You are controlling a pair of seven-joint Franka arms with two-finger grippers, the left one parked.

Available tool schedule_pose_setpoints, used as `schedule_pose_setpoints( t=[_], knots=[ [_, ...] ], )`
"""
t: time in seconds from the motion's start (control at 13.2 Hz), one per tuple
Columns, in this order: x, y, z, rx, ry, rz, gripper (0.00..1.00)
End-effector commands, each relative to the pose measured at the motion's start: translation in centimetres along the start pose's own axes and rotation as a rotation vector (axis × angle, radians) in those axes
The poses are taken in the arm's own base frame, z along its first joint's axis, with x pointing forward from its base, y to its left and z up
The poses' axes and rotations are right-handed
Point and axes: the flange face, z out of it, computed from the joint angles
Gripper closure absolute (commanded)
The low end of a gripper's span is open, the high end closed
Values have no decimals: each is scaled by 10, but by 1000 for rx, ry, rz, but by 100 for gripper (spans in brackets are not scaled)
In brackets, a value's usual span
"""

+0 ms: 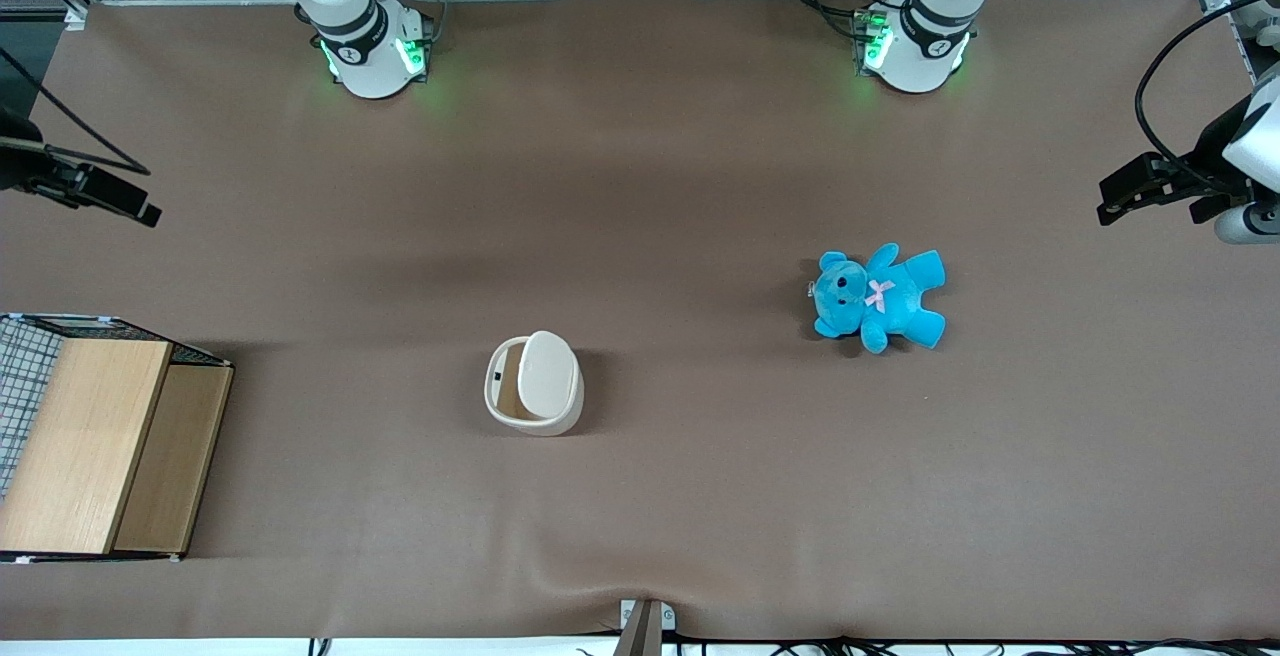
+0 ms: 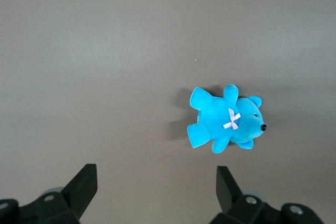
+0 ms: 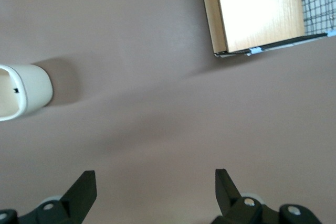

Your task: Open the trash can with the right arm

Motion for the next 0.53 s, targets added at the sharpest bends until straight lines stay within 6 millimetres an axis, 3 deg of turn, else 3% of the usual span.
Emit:
schedule_pose_setpoints(
  t=[0.0, 0.46],
  knots=[
    [-24, 15, -6, -59, 34, -26, 0],
    [-1, 15, -11, -56, 42, -42, 0]
  ],
)
